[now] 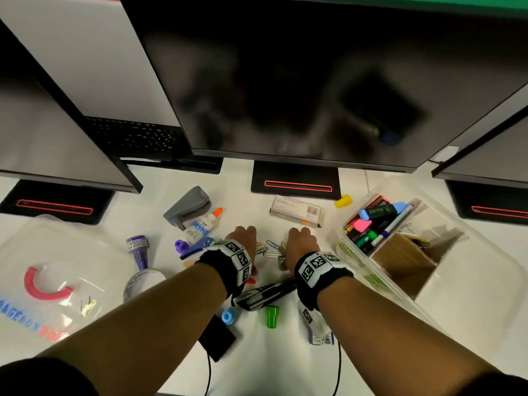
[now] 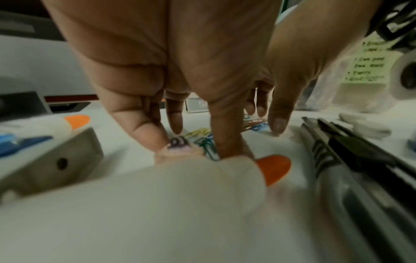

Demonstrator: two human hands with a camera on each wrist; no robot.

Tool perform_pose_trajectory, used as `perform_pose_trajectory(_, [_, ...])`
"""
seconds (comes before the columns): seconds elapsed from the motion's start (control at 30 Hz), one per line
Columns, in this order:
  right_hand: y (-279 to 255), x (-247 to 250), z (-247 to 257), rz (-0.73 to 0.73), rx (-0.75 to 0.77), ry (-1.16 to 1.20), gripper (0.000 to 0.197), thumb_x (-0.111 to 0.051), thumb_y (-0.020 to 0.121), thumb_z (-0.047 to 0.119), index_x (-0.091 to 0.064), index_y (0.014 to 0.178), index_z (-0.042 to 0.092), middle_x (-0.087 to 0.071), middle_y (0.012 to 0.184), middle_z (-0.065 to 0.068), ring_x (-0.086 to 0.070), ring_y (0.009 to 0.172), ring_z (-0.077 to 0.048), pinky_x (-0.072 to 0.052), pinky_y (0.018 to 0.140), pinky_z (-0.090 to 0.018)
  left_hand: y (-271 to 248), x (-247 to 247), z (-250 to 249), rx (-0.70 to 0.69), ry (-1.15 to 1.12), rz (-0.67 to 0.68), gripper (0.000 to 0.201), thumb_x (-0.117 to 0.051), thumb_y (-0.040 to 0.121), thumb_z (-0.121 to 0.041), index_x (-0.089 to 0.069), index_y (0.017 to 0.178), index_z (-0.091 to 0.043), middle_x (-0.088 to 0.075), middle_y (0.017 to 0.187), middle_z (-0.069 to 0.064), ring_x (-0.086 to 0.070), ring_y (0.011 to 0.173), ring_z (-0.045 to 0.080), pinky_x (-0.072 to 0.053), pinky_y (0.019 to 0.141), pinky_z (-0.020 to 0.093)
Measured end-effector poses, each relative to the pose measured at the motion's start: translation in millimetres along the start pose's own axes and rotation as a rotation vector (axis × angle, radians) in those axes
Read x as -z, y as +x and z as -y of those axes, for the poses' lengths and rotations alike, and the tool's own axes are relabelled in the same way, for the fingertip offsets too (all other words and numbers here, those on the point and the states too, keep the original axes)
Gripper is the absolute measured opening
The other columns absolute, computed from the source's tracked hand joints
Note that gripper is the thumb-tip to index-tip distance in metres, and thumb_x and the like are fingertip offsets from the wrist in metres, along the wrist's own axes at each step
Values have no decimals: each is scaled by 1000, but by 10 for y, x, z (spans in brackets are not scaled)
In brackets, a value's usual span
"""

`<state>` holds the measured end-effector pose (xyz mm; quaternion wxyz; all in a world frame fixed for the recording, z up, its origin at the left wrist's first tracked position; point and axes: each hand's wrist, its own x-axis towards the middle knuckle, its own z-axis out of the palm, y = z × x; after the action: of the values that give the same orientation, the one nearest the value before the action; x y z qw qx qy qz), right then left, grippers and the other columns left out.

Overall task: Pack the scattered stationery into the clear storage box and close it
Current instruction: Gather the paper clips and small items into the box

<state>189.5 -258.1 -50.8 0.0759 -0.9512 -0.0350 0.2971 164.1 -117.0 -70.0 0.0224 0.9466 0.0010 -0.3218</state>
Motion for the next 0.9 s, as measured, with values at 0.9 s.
perform_pose_trajectory(0.9, [92,-256,346,-66,302,47,34,-52,86,9,-56,120,12,-44,122,-13,-47,111,-32,-47,90,-36,3,89,300,-85,-471,-196,25,-55,84,-3,-60,108,-9,-66,112,8,-61,103,23,-45,84,25])
